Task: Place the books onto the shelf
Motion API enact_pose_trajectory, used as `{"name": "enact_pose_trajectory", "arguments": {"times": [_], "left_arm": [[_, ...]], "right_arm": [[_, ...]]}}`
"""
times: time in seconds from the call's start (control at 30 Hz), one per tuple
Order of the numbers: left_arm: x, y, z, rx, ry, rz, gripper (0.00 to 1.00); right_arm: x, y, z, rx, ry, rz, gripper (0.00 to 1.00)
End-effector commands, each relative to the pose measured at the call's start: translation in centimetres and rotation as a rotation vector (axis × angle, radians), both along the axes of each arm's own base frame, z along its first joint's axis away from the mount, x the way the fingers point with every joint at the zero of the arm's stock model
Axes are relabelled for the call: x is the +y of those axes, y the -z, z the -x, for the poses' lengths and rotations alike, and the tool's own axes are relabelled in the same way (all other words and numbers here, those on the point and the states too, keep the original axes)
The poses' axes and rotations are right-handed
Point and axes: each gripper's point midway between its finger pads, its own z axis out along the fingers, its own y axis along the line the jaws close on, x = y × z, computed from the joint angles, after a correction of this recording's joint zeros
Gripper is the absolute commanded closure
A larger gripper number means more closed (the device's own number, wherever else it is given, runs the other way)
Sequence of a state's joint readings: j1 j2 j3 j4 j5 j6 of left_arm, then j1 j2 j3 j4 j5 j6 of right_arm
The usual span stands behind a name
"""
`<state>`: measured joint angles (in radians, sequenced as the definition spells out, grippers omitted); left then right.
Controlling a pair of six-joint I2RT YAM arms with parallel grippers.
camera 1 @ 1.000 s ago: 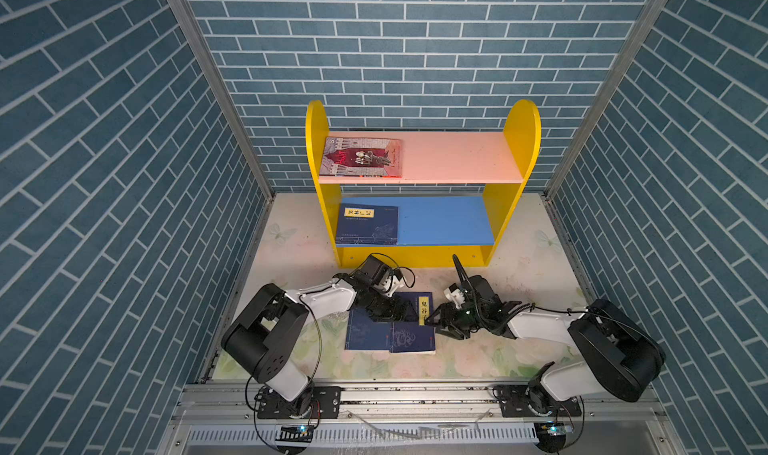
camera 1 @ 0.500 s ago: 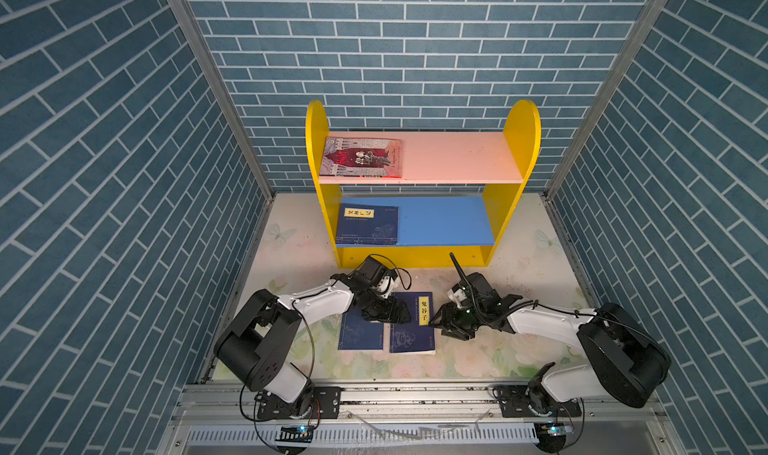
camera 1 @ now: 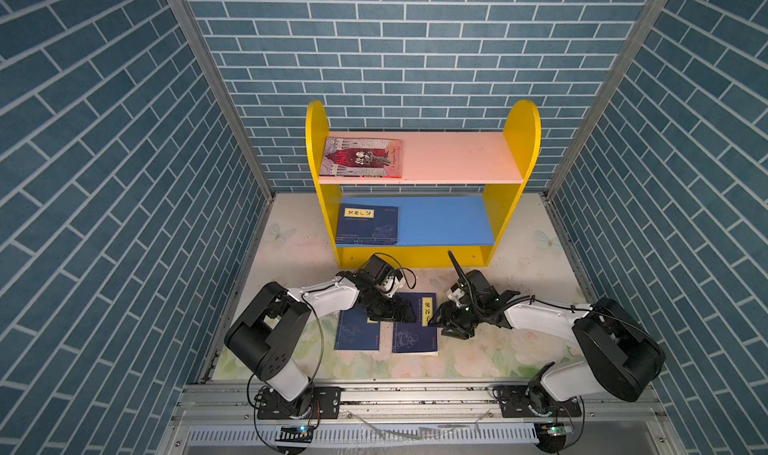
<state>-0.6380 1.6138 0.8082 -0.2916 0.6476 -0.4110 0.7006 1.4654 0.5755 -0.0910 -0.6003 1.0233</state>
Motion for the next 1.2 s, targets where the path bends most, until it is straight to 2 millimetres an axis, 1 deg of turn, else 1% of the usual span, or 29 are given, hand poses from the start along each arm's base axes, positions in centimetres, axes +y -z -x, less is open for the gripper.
{"name": "enact_pose_trajectory", "arguments": {"times": [0.0,0.1,0.2,0.3,0.37,0.43,0.5,0.53,0.6,0.7,0.77,0.83,0.87,1.0,1.1,1.13,1.17], "left_arm": [[-0.3,1.0,1.4,0.064,0.011,0.029,0.08],[-1.5,0.0,1.3,0.082,0.011,0.138,0.09],[-2.0,-0.5,1.1,0.113,0.005,0.205,0.1],[-1.8,-0.6,0.8,0.114,0.005,0.226,0.11],[-1.3,-0.6,0.4,0.112,-0.016,0.237,0.11],[-0.7,-0.9,-0.4,0.115,-0.053,0.252,0.11],[-0.4,-1.2,-1.2,0.118,-0.081,0.269,0.12],[0.0,-0.8,-0.8,0.134,-0.092,0.266,0.15],[-0.3,-1.7,-0.8,0.127,-0.09,0.305,0.2],[-0.7,-3.0,-0.8,0.133,-0.099,0.351,0.31],[-0.9,-3.8,-0.6,0.12,-0.084,0.372,0.34],[-0.9,-4.1,-0.2,0.117,-0.072,0.38,0.36],[-0.9,-4.1,-0.1,0.114,-0.068,0.383,0.39],[-0.8,-4.4,-0.1,0.108,-0.072,0.385,0.55],[-1.0,-4.6,0.0,0.12,-0.074,0.393,0.6],[-1.1,-4.7,0.1,0.123,-0.067,0.401,0.6],[-1.3,-4.7,0.2,0.129,-0.061,0.403,0.57]], "right_arm": [[-2.0,3.7,1.2,0.059,-0.001,0.131,0.4],[-1.7,4.0,1.1,0.067,0.006,0.122,0.41],[-1.5,4.3,1.0,0.069,0.023,0.103,0.41],[-1.7,4.6,1.1,0.071,0.045,0.099,0.42],[-2.2,5.0,1.4,0.073,0.06,0.116,0.43],[-2.7,5.1,1.4,0.072,0.08,0.127,0.43],[-2.6,4.9,1.3,0.058,0.084,0.12,0.43],[-2.6,4.9,1.2,0.057,0.089,0.117,0.43],[-2.5,4.8,1.1,0.054,0.089,0.114,0.43],[-2.1,4.7,0.9,0.058,0.079,0.104,0.43],[-2.0,4.7,0.9,0.06,0.076,0.099,0.43],[-1.9,4.8,1.0,0.062,0.074,0.1,0.43],[-2.0,4.9,1.0,0.063,0.075,0.1,0.43],[-2.1,4.7,0.9,0.052,0.081,0.101,0.43],[-2.0,4.2,0.6,0.033,0.085,0.088,0.43],[-1.9,4.0,0.5,0.028,0.086,0.084,0.43],[-1.8,3.9,0.6,0.028,0.084,0.081,0.43]]}}
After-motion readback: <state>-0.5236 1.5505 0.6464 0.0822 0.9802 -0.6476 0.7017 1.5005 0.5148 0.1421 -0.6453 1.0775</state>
